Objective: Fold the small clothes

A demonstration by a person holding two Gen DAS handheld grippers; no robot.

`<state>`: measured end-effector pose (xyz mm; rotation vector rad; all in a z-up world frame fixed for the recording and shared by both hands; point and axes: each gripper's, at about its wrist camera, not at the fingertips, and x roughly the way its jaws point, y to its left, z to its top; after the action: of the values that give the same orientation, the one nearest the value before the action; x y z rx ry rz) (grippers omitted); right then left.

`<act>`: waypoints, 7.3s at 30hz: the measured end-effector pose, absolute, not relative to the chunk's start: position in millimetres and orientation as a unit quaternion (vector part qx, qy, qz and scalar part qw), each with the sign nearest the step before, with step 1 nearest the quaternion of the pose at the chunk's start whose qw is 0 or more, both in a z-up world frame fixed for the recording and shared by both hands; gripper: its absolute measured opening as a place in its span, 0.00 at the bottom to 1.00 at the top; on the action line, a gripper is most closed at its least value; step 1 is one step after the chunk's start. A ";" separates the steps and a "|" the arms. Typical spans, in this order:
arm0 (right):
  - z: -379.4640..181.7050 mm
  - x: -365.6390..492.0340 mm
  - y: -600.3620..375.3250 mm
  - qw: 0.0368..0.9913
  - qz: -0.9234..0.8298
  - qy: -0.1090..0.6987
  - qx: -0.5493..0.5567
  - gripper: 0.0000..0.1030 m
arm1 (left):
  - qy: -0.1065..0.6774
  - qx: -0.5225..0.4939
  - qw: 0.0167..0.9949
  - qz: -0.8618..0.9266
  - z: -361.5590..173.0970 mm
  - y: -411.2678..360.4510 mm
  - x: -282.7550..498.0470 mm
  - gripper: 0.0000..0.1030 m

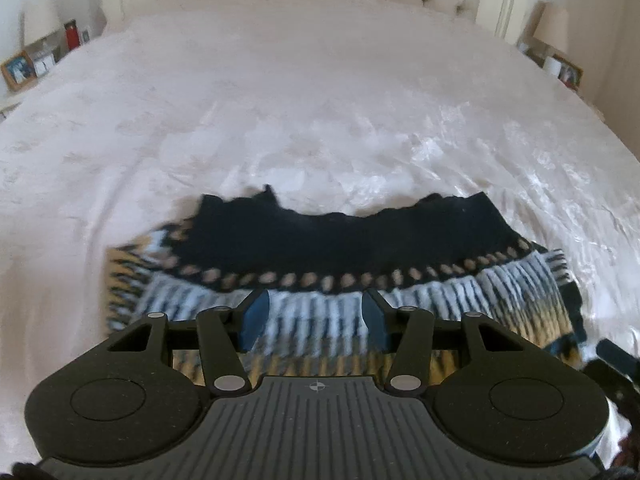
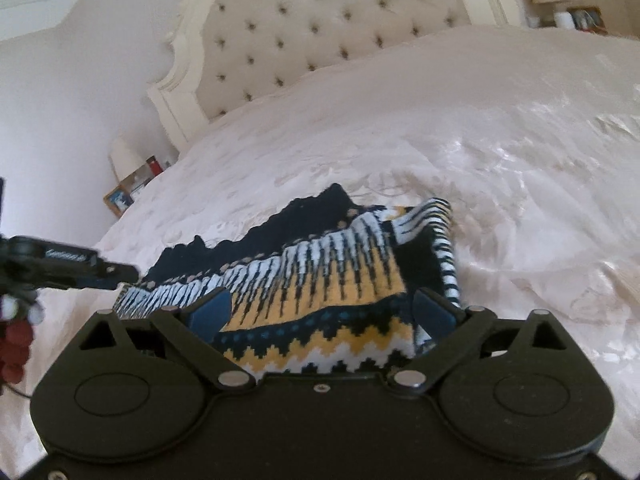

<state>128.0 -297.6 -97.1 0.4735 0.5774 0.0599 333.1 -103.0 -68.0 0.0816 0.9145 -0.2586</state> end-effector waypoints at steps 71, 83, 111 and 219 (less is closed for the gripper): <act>-161.0 168.1 -350.0 0.849 0.125 0.279 0.431 1.00 | 0.478 0.062 0.859 -0.174 -121.5 -101.0 238.5 0.57; -157.4 167.5 -341.3 0.862 0.125 0.301 0.388 0.98 | 0.438 -0.023 0.884 -0.159 -91.6 -15.9 244.0 0.57; -53.3 211.5 -257.3 0.889 0.008 0.404 0.214 0.34 | 0.423 -0.107 0.885 -0.160 -101.9 121.4 281.4 0.57; -61.6 111.5 40.9 0.918 0.243 0.261 -0.172 0.16 | 0.399 -0.239 0.853 -0.237 -110.3 133.1 334.7 0.14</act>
<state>111.4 40.9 -61.6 -0.3543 0.5374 0.5007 334.7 133.1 -110.3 -0.5034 0.8407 -0.4998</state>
